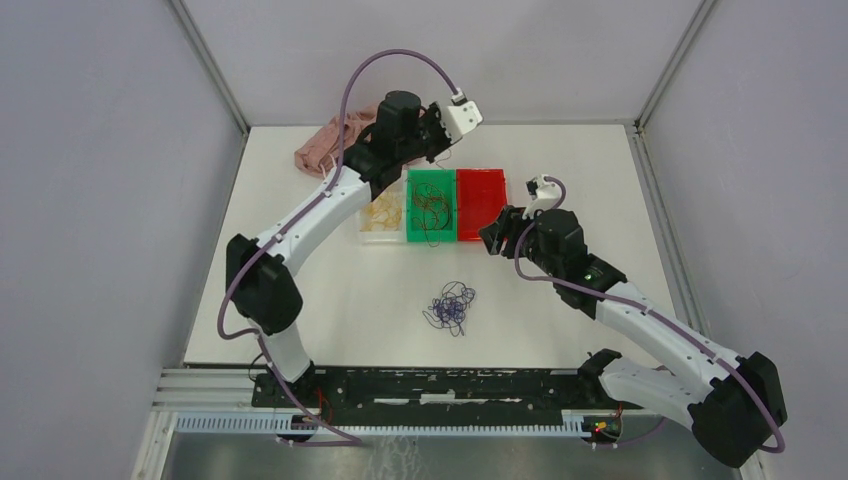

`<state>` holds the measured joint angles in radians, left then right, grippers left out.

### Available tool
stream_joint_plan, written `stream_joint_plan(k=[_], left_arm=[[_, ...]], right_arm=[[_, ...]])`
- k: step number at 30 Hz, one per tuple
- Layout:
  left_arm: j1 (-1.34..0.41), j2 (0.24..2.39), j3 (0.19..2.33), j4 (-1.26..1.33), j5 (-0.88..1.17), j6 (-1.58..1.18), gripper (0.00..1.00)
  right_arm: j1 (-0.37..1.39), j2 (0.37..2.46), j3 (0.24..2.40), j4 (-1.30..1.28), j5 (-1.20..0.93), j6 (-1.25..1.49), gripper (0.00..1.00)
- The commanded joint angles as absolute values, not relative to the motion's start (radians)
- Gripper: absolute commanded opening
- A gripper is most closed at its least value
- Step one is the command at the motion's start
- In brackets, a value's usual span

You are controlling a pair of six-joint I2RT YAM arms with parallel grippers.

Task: Untangle the cables
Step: Place the cable in the bin.

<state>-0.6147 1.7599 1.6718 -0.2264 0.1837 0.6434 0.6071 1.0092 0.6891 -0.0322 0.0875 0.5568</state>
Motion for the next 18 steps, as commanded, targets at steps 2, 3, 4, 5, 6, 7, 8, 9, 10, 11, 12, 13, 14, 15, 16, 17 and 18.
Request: stream_joint_plan(k=[2, 3, 4, 5, 6, 7, 8, 9, 10, 11, 12, 13, 14, 15, 16, 17, 18], left_arm=[[-0.605, 1.789, 1.772, -0.168, 0.17, 0.681, 0.03], [-0.604, 1.791, 1.764, -0.173, 0.17, 0.685, 0.03], [-0.602, 1.793, 1.754, -0.178, 0.169, 0.686, 0.03], [-0.601, 1.793, 1.739, -0.182, 0.168, 0.686, 0.03], [-0.602, 1.792, 1.72, -0.184, 0.169, 0.686, 0.03], [-0.601, 1.791, 1.701, -0.185, 0.171, 0.686, 0.03], [-0.6, 1.79, 1.681, -0.186, 0.175, 0.685, 0.03], [-0.601, 1.789, 1.66, -0.186, 0.177, 0.683, 0.03], [-0.601, 1.79, 1.639, -0.184, 0.179, 0.682, 0.03], [-0.601, 1.791, 1.617, -0.183, 0.179, 0.68, 0.03], [-0.601, 1.794, 1.6, -0.181, 0.179, 0.678, 0.03], [-0.601, 1.797, 1.584, -0.18, 0.179, 0.673, 0.03], [-0.601, 1.802, 1.575, -0.183, 0.178, 0.666, 0.03], [-0.601, 1.807, 1.567, -0.186, 0.178, 0.657, 0.03], [-0.602, 1.812, 1.563, -0.192, 0.18, 0.649, 0.03], [-0.6, 1.819, 1.559, -0.196, 0.181, 0.642, 0.03], [-0.601, 1.826, 1.554, -0.201, 0.179, 0.636, 0.03]], right_arm=[[0.601, 1.004, 0.684, -0.004, 0.092, 0.574, 0.6], [0.6, 1.005, 0.683, -0.005, 0.092, 0.575, 0.6], [0.6, 1.002, 0.682, -0.005, 0.092, 0.575, 0.6], [0.6, 1.0, 0.681, -0.005, 0.093, 0.575, 0.6], [0.598, 0.995, 0.679, -0.008, 0.094, 0.575, 0.59], [0.597, 0.991, 0.676, -0.011, 0.097, 0.574, 0.59], [0.596, 0.987, 0.673, -0.013, 0.1, 0.573, 0.59], [0.594, 0.981, 0.672, -0.019, 0.103, 0.573, 0.58], [0.592, 0.976, 0.67, -0.022, 0.106, 0.574, 0.58], [0.591, 0.971, 0.667, -0.025, 0.107, 0.573, 0.58], [0.59, 0.965, 0.665, -0.026, 0.109, 0.574, 0.57], [0.588, 0.96, 0.662, -0.028, 0.112, 0.574, 0.57], [0.586, 0.957, 0.661, -0.03, 0.113, 0.573, 0.57], [0.586, 0.955, 0.661, -0.032, 0.115, 0.573, 0.57], [0.585, 0.954, 0.661, -0.034, 0.114, 0.573, 0.57], [0.585, 0.954, 0.661, -0.035, 0.113, 0.576, 0.57], [0.583, 0.953, 0.661, -0.035, 0.112, 0.577, 0.57]])
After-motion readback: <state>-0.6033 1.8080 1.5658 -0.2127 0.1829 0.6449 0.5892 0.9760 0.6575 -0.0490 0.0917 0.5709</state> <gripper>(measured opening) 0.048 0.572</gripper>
